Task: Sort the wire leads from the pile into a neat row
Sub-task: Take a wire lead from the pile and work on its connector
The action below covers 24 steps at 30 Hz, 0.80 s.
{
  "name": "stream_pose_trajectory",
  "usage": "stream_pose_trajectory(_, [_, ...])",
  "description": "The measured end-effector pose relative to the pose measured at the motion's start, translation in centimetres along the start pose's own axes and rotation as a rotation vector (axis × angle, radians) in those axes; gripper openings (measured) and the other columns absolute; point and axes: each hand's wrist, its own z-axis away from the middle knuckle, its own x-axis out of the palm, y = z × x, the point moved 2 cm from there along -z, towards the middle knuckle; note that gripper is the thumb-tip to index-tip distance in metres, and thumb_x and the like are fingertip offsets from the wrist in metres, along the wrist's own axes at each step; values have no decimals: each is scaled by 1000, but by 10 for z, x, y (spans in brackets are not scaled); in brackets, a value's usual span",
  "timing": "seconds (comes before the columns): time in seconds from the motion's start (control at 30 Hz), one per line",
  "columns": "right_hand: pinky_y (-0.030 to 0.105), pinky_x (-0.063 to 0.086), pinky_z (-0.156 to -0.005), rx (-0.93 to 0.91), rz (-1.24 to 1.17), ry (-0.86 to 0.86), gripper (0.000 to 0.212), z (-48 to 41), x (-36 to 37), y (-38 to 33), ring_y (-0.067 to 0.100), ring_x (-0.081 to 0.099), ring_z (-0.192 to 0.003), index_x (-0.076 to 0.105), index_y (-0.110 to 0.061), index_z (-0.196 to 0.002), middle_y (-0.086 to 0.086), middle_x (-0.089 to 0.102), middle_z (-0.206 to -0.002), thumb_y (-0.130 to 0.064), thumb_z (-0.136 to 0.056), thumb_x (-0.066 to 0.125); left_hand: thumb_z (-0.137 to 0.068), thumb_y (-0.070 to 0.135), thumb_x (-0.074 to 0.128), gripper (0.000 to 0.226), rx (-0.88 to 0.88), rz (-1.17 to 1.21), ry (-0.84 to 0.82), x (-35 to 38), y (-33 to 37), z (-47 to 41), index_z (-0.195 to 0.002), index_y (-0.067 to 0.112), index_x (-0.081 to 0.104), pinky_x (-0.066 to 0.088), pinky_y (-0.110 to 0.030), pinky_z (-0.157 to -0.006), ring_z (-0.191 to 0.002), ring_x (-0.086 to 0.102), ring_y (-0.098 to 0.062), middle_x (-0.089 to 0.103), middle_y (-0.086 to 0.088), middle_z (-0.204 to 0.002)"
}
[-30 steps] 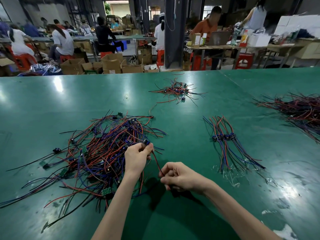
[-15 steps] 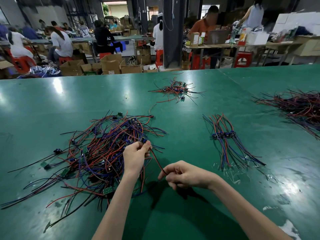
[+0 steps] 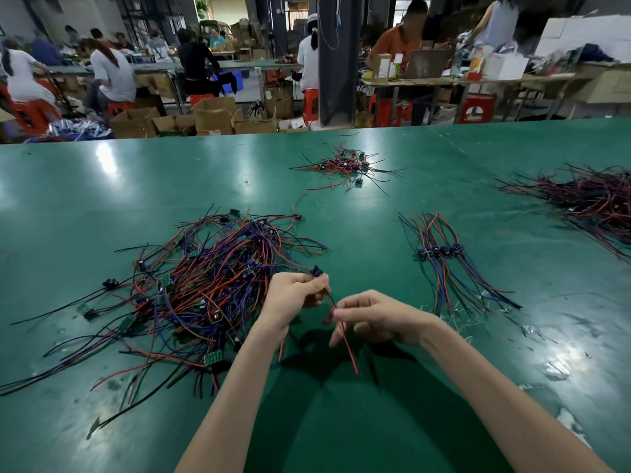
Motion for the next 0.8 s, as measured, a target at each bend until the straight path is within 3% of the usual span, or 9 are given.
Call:
stream_pose_trajectory(0.07, [12, 17, -30, -43, -70, 139, 22, -2, 0, 1, 1, 24, -33, 62, -7, -88, 6, 71, -78, -29, -89, 59, -83, 12, 71, 23, -2, -51, -67, 9, -3, 3, -63, 0, 67, 50, -26, -65, -54, 57, -16, 62, -9, -57])
stream_pose_trajectory(0.13, [12, 16, -30, -92, -134, 258, 15, -4, -1, 4, 1, 24, -30, 62, -8, -81, -1, 64, -63, -18, -91, 59, -82, 12, 71, 31, 4, -70, -106, 12, -7, 3, -53, 8, 64, 48, -21, -60, -51, 56, -11, 61, -4, -53])
stream_pose_trajectory(0.27, [12, 18, -28, -141, -140, 359, 9, -9, -3, 7, 2, 30, -29, 61, -5, -81, 3, 64, -59, -3, -90, 59, -82, 11, 71, 36, 6, -66, -147, 12, -10, 1, -47, 13, 66, 44, -12, -51, -48, 56, -3, 62, 5, -51])
stream_pose_trajectory(0.33, [12, 18, -28, -149, -132, 394, 11, -10, -5, 7, 3, 33, -28, 61, -5, -80, 6, 65, -60, -1, -90, 58, -83, 11, 71, 24, 28, -53, -130, 13, -10, 0, -60, 10, 66, 46, -13, -52, -53, 57, -6, 62, 3, -55])
stream_pose_trajectory(0.4, [12, 18, -29, -160, -113, 460, 12, -9, -10, 8, 5, 35, -28, 60, -5, -78, 5, 65, -60, -1, -89, 59, -84, 11, 70, 10, 11, -24, -116, 17, -9, 2, -90, 4, 66, 51, -17, -59, -63, 59, -10, 66, 1, -69])
stream_pose_trajectory(0.47, [12, 19, -31, -180, -103, 554, 11, -6, -18, 6, 5, 36, -28, 60, -5, -78, 3, 66, -58, -2, -89, 60, -85, 13, 69, 43, -37, 7, -100, 19, -10, 1, -125, 8, 54, 54, -23, -68, -74, 62, -11, 68, -3, -96])
stream_pose_trajectory(0.53, [13, 22, -31, -232, -124, 685, 12, -1, -32, 1, 5, 36, -28, 59, -4, -78, 2, 65, -56, -1, -89, 60, -87, 15, 67, 64, -36, -13, -88, 19, -11, 0, -144, 12, 36, 54, -27, -74, -87, 63, -15, 58, -9, -127])
stream_pose_trajectory(0.67, [16, 25, -33, -253, -98, 994, 14, 14, -73, 1, 6, 33, -31, 61, -7, -76, 3, 65, -58, -4, -90, 61, -91, 14, 63, 66, -9, -57, -89, 20, -15, -3, -148, 13, 29, 55, -22, -72, -86, 63, -14, 49, -13, -138])
stream_pose_trajectory(0.8, [19, 37, -43, 66, 176, 1176, 17, 28, -104, 23, 7, 45, -38, 70, -6, -69, 7, 67, -60, -9, -85, 64, -92, 11, 60, 55, 11, -130, -73, 22, -20, -5, -142, 8, 37, 54, -25, -74, -82, 63, -14, 59, -13, -120])
